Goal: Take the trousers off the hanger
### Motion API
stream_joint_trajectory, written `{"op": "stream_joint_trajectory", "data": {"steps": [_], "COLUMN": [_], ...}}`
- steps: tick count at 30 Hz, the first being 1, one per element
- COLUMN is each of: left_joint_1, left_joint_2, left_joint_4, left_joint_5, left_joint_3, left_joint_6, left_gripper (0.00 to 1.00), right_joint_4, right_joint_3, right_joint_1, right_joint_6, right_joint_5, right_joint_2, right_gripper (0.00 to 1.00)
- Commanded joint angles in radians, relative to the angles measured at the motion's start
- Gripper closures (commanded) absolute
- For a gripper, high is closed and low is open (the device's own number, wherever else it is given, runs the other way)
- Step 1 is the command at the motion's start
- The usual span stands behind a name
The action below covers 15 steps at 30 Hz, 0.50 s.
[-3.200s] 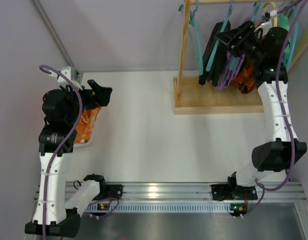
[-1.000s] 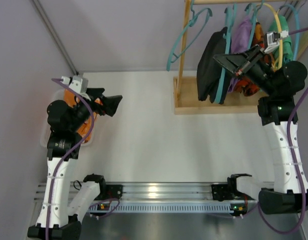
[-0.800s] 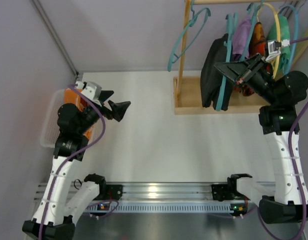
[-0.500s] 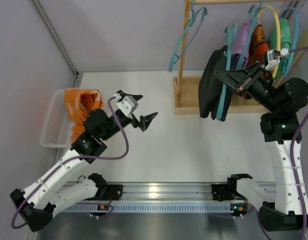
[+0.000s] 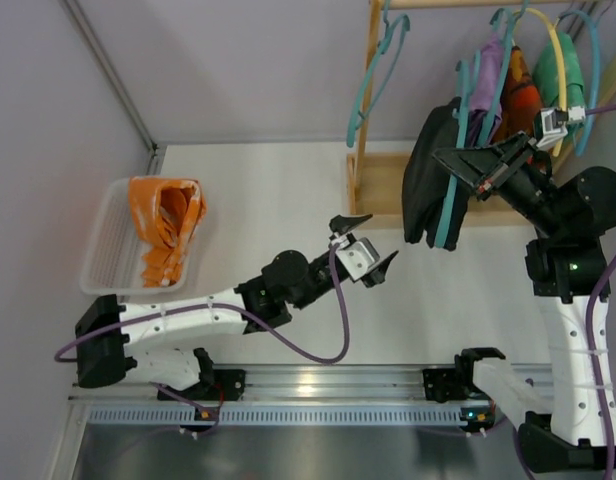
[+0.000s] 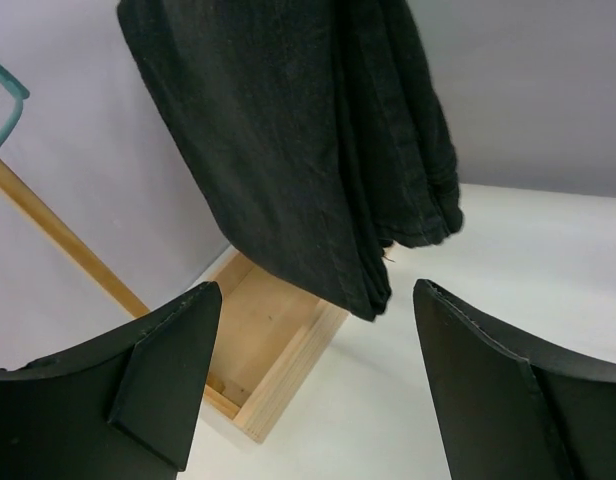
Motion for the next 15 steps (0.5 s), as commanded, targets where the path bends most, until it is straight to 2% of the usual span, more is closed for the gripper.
{"op": "stream_joint_trajectory", "data": {"steps": [1,10,15], "left_joint_1": [0.002,-0.033,-0.033], "left_joint_2": [0.064,0.230,0.302], "left_joint_4": [0.221,0.382,0.461], "left_joint_5": [-0.074,-0.023,0.001], "left_joint_3": [0.077,0.171,0.215], "left_joint_6": [-0.003,0.029,0.109], "left_gripper": [0.17,0.18,0.19], "right_joint_4": [0.123,0.163,0.160], "right_joint_3": [0.035,0.026,0.042], "right_joint_1": [0.002,0.002,0.002], "right_joint_6": [-0.023,0.008,0.020], "right_joint_5": [0.029,0.045,0.043], "right_joint_2": [-0.043,-0.060,-0.058], "right_gripper": [1.00,1.00,1.00]}}
